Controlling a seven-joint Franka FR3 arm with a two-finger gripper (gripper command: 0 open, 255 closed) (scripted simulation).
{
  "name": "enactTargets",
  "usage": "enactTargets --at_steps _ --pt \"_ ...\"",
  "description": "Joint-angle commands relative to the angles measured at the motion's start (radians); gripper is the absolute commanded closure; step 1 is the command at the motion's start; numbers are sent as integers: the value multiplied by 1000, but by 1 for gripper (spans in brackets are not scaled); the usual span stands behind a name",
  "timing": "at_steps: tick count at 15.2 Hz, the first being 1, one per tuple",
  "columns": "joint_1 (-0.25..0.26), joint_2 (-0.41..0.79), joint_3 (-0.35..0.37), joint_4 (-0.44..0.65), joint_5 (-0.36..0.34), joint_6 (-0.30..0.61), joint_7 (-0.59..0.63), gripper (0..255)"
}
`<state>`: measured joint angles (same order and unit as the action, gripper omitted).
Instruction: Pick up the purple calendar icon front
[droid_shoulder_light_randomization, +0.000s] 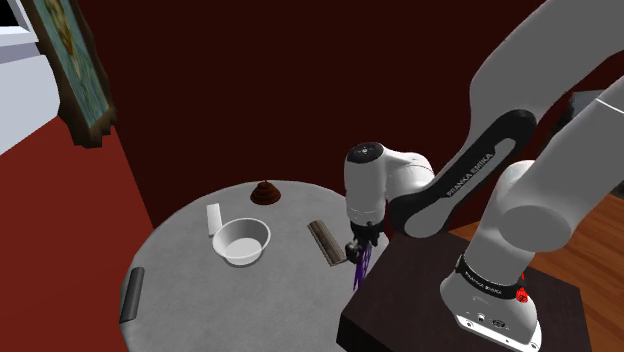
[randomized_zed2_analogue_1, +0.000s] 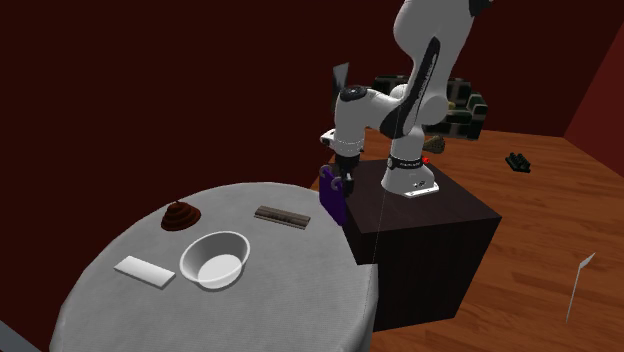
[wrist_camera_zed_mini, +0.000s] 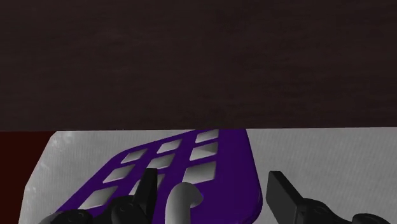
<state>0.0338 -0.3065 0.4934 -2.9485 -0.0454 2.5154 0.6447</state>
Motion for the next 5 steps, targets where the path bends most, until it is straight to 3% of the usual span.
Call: enactTargets --at_steps 1,5 --pt "20 -39 -13 8 27 -45 -22 255" --pt "38 -81 -27 13 48 -90 -43 255"
